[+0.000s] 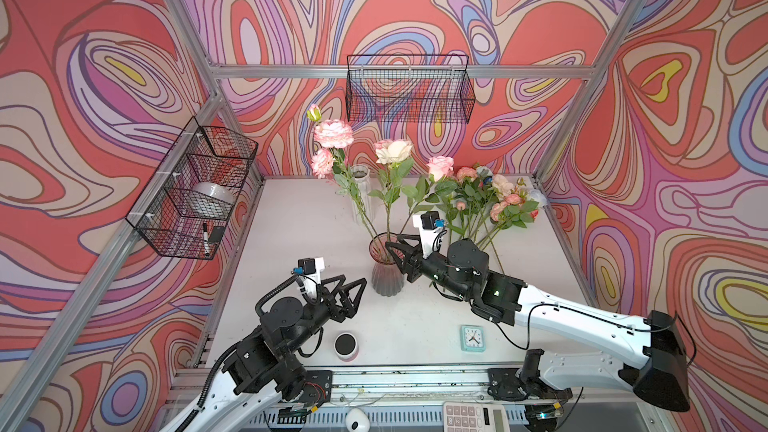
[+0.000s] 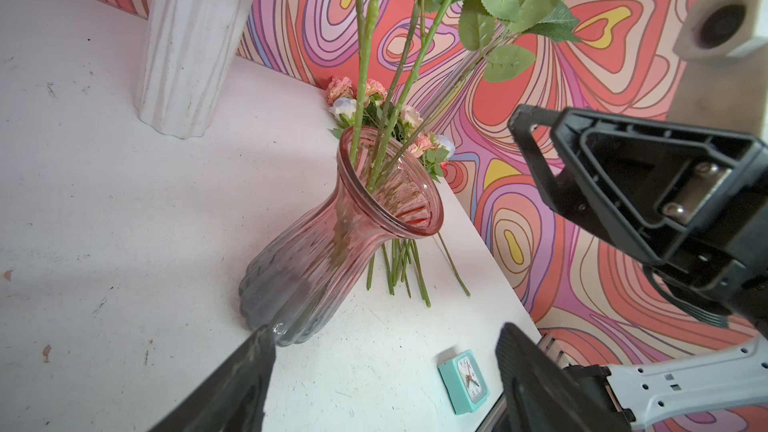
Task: Arrange the flowers into the vase
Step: 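Open the right gripper to release the cream rose in the vase, then move the right gripper back down to the stems in the pile, then close the right gripper on a leafy green stem in the pile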
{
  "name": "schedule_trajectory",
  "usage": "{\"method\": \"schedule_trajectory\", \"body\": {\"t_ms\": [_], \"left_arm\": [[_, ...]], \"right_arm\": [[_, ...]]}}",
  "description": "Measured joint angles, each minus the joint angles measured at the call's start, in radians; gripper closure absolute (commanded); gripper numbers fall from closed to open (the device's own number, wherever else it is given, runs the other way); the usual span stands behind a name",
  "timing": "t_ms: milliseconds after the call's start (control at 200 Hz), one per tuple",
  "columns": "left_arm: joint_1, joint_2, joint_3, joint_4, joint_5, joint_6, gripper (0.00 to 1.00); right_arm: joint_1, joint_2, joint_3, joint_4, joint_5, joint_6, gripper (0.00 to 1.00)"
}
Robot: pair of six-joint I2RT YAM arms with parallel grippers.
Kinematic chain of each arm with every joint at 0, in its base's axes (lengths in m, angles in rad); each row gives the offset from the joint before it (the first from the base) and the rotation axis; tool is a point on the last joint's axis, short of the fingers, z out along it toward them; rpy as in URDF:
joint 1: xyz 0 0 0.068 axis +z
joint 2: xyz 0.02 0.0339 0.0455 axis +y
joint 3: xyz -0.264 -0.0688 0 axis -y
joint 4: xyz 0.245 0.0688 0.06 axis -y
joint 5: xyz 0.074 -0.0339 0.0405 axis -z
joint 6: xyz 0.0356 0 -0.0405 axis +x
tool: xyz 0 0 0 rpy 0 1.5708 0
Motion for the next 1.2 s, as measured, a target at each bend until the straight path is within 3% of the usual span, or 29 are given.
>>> {"method": "schedule_trajectory", "body": {"t_ms": [245,436,511,581,706,876,1051,1201], "left_arm": [[0.0,0.001,0.0,0.0,0.0,0.0,0.15],[0.0,0.001,0.0,0.0,0.0,0.0,0.15],[0.0,0.001,0.0,0.0,0.0,0.0,0.14],[0.0,0.001,0.0,0.0,0.0,0.0,0.15],[0.0,0.001,0.0,0.0,0.0,0.0,0.15],[0.0,0.001,0.0,0.0,0.001,-0.001,0.14],[0.0,-0.001,0.0,-0.002,0.003,-0.001,0.15],[0.0,-0.023,-0.001,-0.014,0.003,-0.001,0.15]], "right_arm": [[0.002,-0.109,-0.111,-0.103,0.001,0.079,0.54],[0.0,-0.171,-0.187,-0.222,0.108,0.155,0.67],[-0.037,-0.166,-0.188,-0.263,0.122,0.183,0.68],[-0.139,-0.146,-0.19,-0.289,0.092,0.215,0.72],[-0.336,-0.076,-0.187,-0.338,0.047,0.254,0.74],[-0.554,0.165,-0.089,-0.414,-0.015,0.264,0.71],[-0.65,0.38,0.025,-0.467,-0.023,0.248,0.76],[-0.681,0.465,0.065,-0.491,-0.014,0.235,0.77]]}}
